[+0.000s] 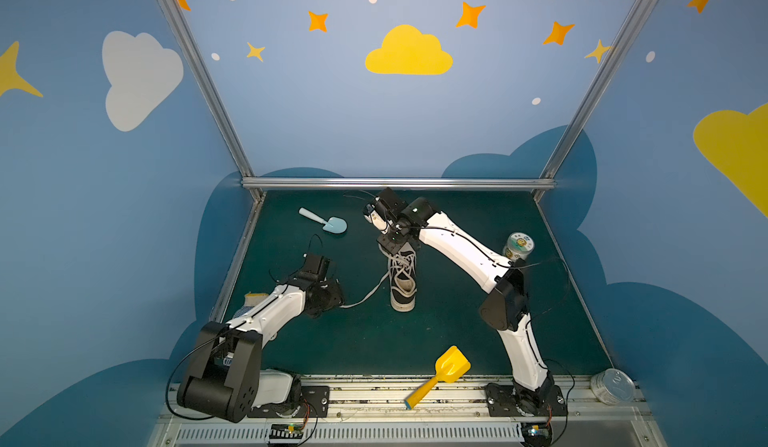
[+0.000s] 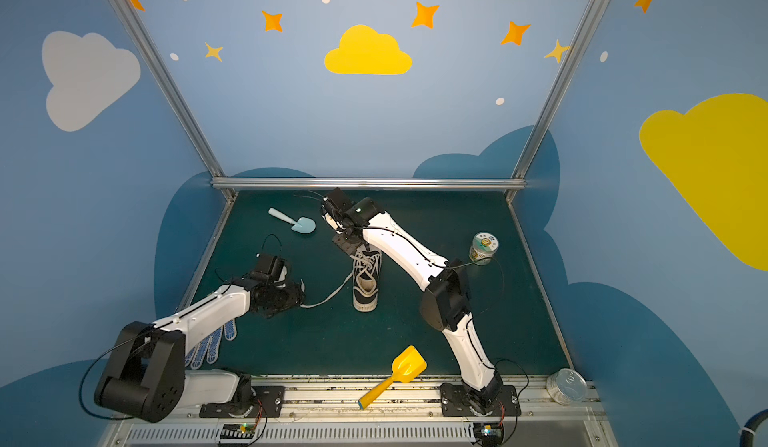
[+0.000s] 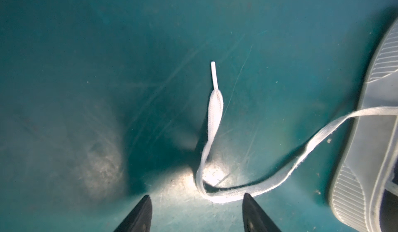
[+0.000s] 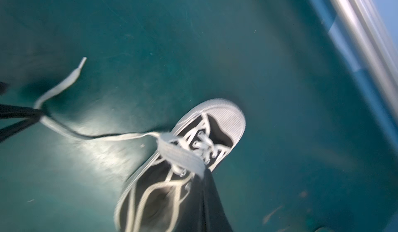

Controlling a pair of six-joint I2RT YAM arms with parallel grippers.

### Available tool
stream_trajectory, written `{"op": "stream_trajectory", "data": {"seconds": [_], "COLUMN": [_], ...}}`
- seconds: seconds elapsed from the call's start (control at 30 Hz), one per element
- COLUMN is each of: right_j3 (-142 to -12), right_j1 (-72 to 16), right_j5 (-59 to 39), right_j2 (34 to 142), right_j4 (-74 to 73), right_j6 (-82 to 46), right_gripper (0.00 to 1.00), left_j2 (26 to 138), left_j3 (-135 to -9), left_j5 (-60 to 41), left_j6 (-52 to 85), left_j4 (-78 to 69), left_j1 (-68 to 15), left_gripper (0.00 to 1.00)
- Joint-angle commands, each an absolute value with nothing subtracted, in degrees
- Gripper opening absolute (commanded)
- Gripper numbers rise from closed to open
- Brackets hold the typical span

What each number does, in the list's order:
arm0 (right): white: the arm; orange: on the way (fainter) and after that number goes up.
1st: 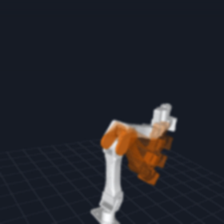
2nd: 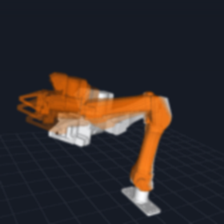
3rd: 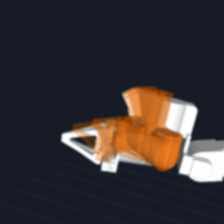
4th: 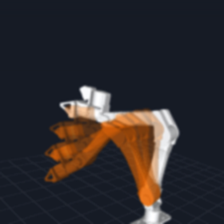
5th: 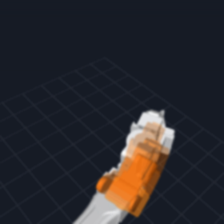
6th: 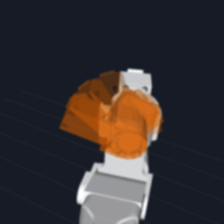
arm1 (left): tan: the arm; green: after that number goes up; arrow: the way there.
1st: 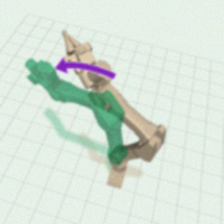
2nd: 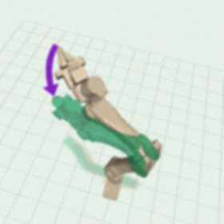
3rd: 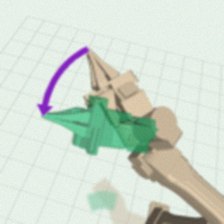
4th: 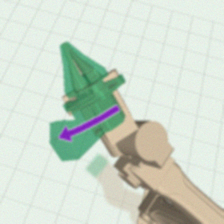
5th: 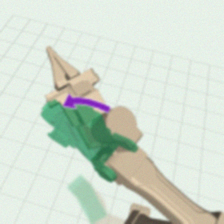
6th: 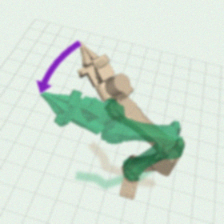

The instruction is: Tie the shoes

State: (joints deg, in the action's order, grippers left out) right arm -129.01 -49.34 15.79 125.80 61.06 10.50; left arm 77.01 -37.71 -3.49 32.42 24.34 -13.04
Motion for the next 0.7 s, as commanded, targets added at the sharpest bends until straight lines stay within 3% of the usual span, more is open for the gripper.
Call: {"op": "stream_trajectory", "data": {"seconds": [0.0, 0.2, 0.47, 0.67], "right_j3": [-129.4, -123.7, -107.12, -107.11], "right_j1": [-48.79, -48.02, -49.63, -50.1], "right_j5": [24.12, 23.07, 14.2, 4.26], "right_j2": [127.25, 125.23, 120.94, 120.83], "right_j4": [58.2, 49.1, 19.78, 17.06], "right_j6": [19.98, 25.49, 39.14, 39.3], "right_gripper": [0.0, 0.0, 0.0, 0.0], "left_j2": [75.88, 76.15, 75.45, 73.31], "left_j3": [-37.8, -37.68, -37.83, -36.92], "left_j5": [-4.04, -4.13, -4.31, -3.79], "left_j6": [32.08, 32.16, 31.93, 32.13], "left_j4": [25.96, 25.63, 26.95, 27.69], "left_j1": [-13.17, -13.09, -13.09, -12.92], "left_gripper": [0.67, 0.67, 0.67, 0.67]}}
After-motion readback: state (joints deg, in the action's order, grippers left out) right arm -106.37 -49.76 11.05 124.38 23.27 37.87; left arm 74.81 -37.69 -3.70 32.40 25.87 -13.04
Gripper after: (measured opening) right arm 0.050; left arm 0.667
